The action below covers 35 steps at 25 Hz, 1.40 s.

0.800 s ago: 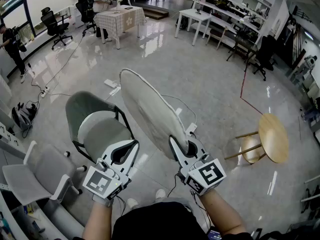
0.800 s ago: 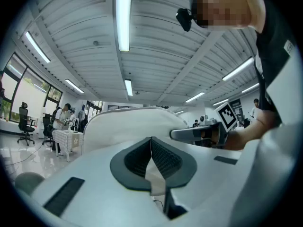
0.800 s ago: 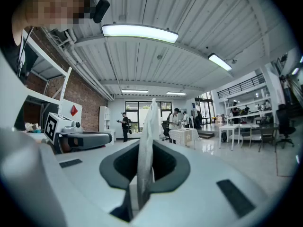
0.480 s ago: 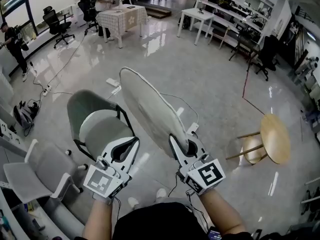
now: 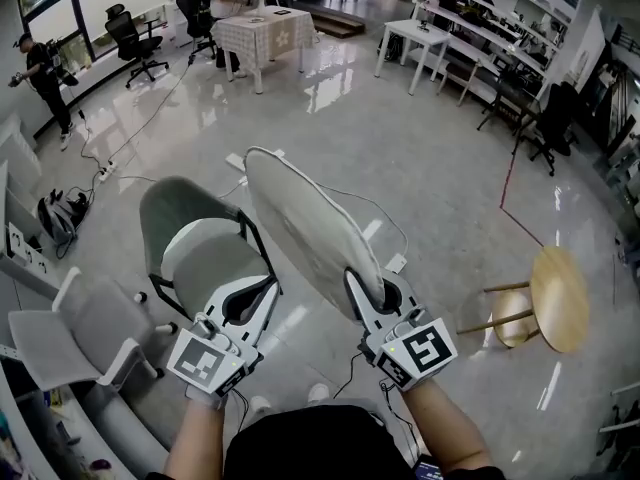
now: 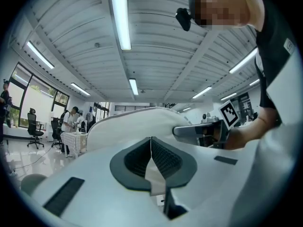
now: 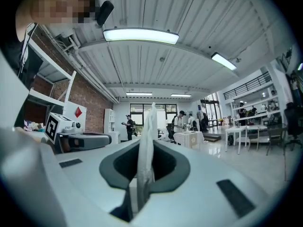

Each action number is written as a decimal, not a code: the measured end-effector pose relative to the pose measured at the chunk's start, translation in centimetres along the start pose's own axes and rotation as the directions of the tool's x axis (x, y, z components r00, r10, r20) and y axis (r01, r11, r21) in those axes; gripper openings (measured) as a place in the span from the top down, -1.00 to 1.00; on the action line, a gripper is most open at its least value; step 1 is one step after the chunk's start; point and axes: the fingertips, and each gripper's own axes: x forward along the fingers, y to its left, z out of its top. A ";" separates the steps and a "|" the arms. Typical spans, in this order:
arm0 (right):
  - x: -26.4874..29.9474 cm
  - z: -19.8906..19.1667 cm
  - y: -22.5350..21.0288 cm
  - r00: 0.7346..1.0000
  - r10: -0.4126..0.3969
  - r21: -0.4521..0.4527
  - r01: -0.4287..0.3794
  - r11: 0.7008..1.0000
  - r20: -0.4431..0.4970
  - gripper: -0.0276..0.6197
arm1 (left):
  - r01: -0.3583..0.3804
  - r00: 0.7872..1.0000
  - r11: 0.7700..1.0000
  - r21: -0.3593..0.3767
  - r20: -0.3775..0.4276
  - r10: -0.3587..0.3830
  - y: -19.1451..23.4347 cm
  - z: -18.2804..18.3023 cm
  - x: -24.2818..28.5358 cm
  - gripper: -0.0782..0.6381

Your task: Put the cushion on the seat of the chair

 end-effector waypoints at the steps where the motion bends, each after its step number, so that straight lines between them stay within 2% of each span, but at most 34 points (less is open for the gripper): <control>1: 0.1 0.0 -0.4 1.000 0.004 -0.006 -0.004 1.000 0.004 0.80 | -0.005 1.000 1.000 0.007 -0.010 0.005 -0.2 -0.1 0.4 0.74; 9: 0.7 -0.9 -3.9 0.999 0.035 0.038 -0.036 0.999 0.014 0.80 | -0.043 0.999 0.999 0.009 -0.028 0.043 -0.6 -0.9 3.2 0.74; 15: 3.6 -2.1 -5.1 0.999 0.047 0.044 -0.047 0.998 -0.008 0.80 | -0.066 0.997 0.998 -0.013 -0.040 0.065 2.2 -2.7 4.2 0.74; 20: 8.2 -2.9 -6.0 0.998 0.045 0.050 -0.043 0.998 -0.037 0.80 | -0.075 0.997 0.994 -0.074 -0.026 0.073 7.2 -3.5 5.4 0.74; 27: 17.3 -3.8 -7.0 0.997 0.024 0.076 -0.018 0.997 -0.078 0.80 | -0.076 0.996 0.991 -0.109 -0.050 0.071 16.5 -4.9 6.2 0.74; 31: 22.5 -4.3 -6.5 0.994 0.025 0.079 -0.017 0.997 -0.103 0.80 | -0.100 0.994 0.984 -0.149 -0.053 0.093 22.0 -5.1 5.6 0.74; 35: 27.8 -4.5 -5.1 0.992 0.039 0.071 -0.030 0.997 -0.123 0.80 | -0.124 0.992 0.980 -0.155 -0.053 0.117 27.1 -5.4 4.1 0.74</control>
